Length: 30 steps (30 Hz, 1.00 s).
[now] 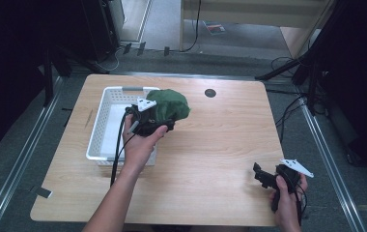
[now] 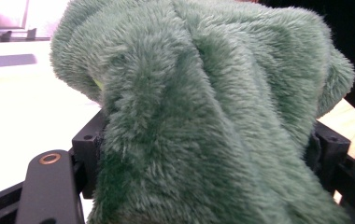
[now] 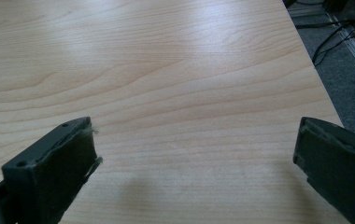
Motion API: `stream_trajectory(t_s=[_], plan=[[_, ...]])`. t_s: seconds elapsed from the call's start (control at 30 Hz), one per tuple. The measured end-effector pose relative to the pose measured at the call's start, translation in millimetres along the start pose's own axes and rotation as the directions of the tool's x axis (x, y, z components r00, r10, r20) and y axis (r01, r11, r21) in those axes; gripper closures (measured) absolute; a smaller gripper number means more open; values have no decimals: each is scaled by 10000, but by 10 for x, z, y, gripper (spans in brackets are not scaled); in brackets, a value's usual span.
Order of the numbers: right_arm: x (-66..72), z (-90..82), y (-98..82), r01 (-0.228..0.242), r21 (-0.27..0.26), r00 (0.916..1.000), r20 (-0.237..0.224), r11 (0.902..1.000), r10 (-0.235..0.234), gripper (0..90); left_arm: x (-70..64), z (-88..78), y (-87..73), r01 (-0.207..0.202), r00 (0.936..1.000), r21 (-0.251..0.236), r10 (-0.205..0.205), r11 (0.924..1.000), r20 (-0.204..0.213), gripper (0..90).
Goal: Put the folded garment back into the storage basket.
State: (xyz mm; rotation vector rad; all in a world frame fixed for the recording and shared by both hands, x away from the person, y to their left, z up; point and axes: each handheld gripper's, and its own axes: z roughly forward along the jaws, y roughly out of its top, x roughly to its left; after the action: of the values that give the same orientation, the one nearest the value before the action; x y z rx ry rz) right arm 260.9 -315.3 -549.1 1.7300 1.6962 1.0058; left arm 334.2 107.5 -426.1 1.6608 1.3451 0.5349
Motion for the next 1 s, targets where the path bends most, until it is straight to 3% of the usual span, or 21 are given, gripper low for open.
stream_trajectory(t_s=[0.37,0.53,0.8,1.0], plan=[[1,1,0,12,2,10000,9,10000,-12,0,346,-67,-32,295,9980,41,-293,9996,-553,236],[1,0,-1,14,-8,10000,3,10000,-14,0,540,-90,-54,226,9934,82,-216,9997,-1131,236],[6,-2,-1,12,-2,10000,31,10000,-12,0,715,-44,-94,141,9916,344,-96,9993,-1289,236],[6,-3,-2,11,-19,10000,33,10000,-11,0,889,58,-127,428,9889,604,-337,9973,-1444,236]])
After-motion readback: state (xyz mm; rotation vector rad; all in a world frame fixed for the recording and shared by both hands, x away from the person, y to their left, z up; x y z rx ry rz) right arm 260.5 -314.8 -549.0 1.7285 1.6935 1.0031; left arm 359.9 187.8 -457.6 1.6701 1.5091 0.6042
